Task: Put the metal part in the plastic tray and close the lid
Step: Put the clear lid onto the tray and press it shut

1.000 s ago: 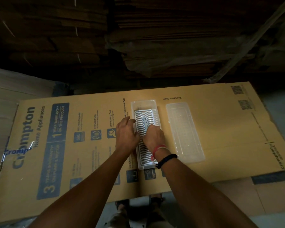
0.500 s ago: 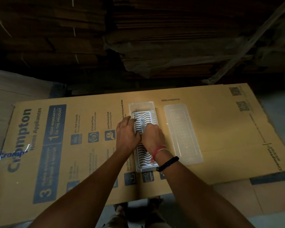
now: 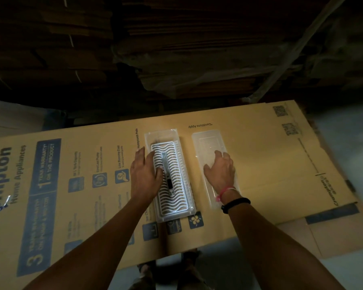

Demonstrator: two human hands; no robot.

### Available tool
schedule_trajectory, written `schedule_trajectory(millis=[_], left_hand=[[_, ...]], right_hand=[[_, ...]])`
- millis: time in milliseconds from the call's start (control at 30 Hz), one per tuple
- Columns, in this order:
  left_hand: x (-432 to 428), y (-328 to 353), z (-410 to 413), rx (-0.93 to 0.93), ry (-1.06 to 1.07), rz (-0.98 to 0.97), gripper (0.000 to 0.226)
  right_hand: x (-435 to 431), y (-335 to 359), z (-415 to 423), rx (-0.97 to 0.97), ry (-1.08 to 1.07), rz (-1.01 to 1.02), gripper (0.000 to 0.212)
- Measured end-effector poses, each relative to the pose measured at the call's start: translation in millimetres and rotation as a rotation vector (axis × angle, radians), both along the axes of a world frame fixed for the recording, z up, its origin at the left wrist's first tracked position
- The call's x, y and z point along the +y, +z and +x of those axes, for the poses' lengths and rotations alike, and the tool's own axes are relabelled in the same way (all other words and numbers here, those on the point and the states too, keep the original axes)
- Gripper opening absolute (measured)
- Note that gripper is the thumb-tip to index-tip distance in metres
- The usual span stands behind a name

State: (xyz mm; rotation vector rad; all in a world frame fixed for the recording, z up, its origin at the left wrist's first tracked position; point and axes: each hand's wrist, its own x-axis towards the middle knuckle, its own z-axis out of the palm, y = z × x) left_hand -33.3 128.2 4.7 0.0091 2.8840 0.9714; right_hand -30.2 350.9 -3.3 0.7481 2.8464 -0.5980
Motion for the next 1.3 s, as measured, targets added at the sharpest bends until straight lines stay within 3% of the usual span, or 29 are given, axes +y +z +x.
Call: schedule_trajectory(millis=[133,267,467,633,967,1300], left_hand=[[2,-1,2,0.012,-0.003,-0.011,0.055],[4,-1,3,0.016,-0.011,-0.001,0.055],[5,-3,6,0.016,0.005,0.034,0.053],[1,-5,9,0.025,0.003,0.061,0.046],[-6,-10,4,0.021,0.027,0.105,0.043],[-18,-11,7,-0.009,0.168,0.429,0.041]], right_hand=[[6,-20,13,-0.155,0.037,0.051,0.076],[3,-29,19,-0.188,0.047,0.073,0.084],[10,-26,16,-0.148,0.000,0.030,0.087],[12,-12,14,-0.008,-0.066,0.039,0.086],[-67,20,14,0.157,-0.042,-0.009,0.088],[-130,7,28,0.166,0.068,0.085,0.084]])
